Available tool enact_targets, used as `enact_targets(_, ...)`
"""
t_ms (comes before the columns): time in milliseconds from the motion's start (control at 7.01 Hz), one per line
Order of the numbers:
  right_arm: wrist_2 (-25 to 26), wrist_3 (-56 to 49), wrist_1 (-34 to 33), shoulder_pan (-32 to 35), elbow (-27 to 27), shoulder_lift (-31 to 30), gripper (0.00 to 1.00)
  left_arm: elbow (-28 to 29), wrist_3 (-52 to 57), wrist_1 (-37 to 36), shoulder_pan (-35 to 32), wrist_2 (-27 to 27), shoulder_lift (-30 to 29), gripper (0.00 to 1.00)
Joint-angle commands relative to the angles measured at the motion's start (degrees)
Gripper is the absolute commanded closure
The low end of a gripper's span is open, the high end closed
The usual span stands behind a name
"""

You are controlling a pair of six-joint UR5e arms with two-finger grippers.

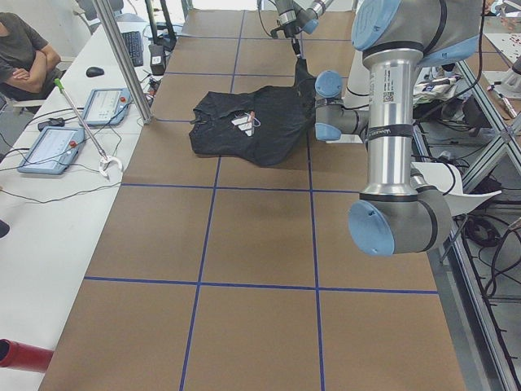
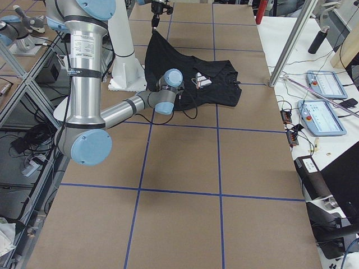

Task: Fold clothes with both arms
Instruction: 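Lift the hem with both grippers and carry it over toward the collar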

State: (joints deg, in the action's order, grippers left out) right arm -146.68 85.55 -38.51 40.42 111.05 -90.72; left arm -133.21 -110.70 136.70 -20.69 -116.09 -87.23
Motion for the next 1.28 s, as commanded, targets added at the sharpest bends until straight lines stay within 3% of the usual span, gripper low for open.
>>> enact_targets(0, 0.16, -0.30, -0.16, 7.63, -5.12, 7.28, 1.00, 2.06, 0.83, 0.06, -9.41, -0.19, -6.08, 1.00)
enact_targets(571, 2.52, -0.13, -0.16, 14.07, -13.38, 16.78, 1.00, 16.45, 2.67, 0.67, -20.33, 0.16, -15.07, 1.00)
enact_targets(856, 11.72, -0.21, -0.25, 14.08, -17.51, 19.78, 1.00, 24.89, 4.96, 0.85, -23.94, 0.25, -15.96, 1.00)
enact_targets(1141, 16.50, -0.21, -0.16, 14.08, -25.93, 26.27, 1.00, 30.88, 4.88, 1.73, -25.18, 2.52, -17.09, 1.00)
